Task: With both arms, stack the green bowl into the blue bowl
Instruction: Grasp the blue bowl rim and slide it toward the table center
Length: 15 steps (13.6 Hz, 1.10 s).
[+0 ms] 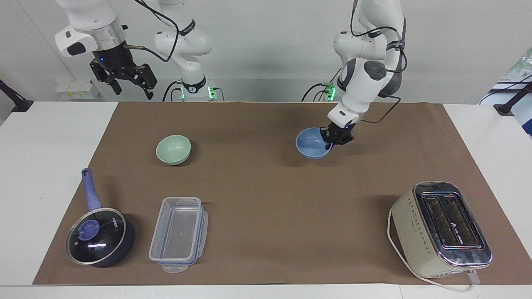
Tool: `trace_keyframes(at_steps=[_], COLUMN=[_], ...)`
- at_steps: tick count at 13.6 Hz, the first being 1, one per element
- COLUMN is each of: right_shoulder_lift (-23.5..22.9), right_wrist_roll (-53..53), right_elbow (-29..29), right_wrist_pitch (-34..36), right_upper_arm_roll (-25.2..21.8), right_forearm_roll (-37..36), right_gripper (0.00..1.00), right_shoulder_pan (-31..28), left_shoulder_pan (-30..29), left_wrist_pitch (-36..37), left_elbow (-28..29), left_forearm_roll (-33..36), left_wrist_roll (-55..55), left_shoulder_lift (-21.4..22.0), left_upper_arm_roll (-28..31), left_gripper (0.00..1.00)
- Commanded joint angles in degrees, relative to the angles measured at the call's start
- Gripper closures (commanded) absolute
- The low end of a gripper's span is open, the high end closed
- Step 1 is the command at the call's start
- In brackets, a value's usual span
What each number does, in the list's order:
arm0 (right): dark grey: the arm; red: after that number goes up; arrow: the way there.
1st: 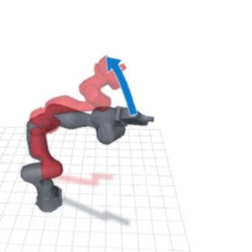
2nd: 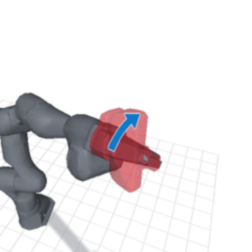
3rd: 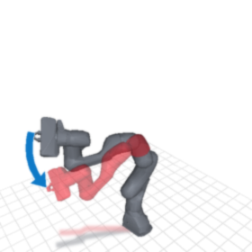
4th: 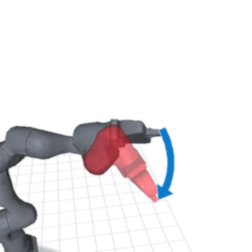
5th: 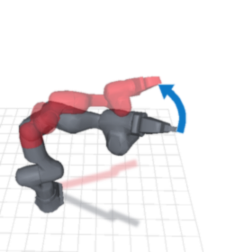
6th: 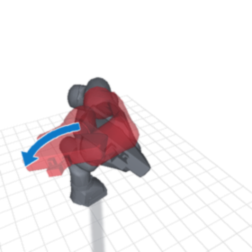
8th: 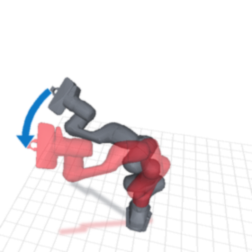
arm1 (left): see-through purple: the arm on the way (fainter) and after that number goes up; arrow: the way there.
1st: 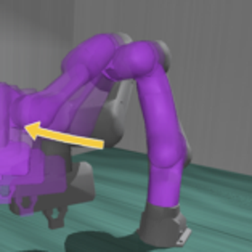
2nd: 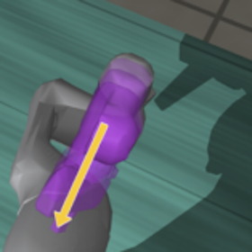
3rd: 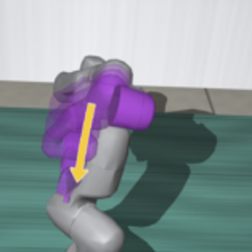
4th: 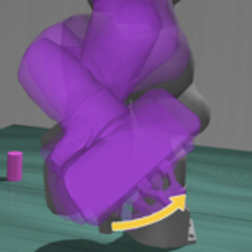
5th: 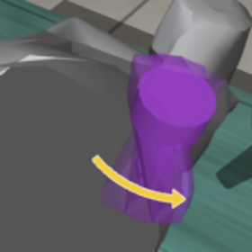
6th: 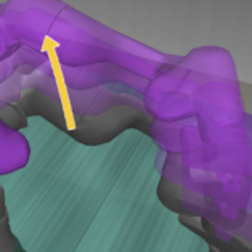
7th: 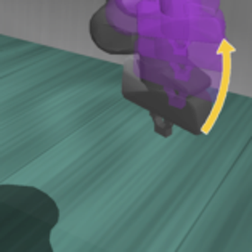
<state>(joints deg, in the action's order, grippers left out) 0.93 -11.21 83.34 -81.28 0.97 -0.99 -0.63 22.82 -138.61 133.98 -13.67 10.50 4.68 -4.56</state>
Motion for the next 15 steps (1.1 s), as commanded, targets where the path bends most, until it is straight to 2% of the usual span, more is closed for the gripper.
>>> trace_keyframes(at_steps=[1,8,9,12,15], right_shoulder_lift=[0.91,0.91,1.00,1.00,0.91], right_wrist_roll=[1.46,1.46,1.46,1.46,1.37], right_elbow=[0.95,0.95,0.95,0.95,0.86], right_wrist_pitch=[-0.28,-0.11,0.07,-0.19,-0.63], right_upper_arm_roll=[0.17,0.26,0.26,0.26,0.26], right_forearm_roll=[1.16,1.16,1.16,1.16,1.16], right_gripper=[0.00,0.00,0.00,0.00,0.00], right_shoulder_pan=[-0.86,-0.86,-0.86,-0.86,-0.78], left_shoulder_pan=[6.60,14.97,14.62,14.01,9.89], left_wrist_pitch=[-6.39,-13.00,-12.91,-11.60,-5.91], left_elbow=[0.76,1.11,1.11,0.76,-1.51], left_forearm_roll=[-1.00,-1.00,-0.92,-0.92,-0.74], left_wrist_roll=[7.05,15.08,13.95,13.41,13.50], left_shoulder_lift=[-2.91,-8.63,-8.72,-8.29,-6.36], left_upper_arm_roll=[0.87,0.96,0.96,1.31,1.49], left_gripper=[1.00,1.00,0.02,0.00,0.00])
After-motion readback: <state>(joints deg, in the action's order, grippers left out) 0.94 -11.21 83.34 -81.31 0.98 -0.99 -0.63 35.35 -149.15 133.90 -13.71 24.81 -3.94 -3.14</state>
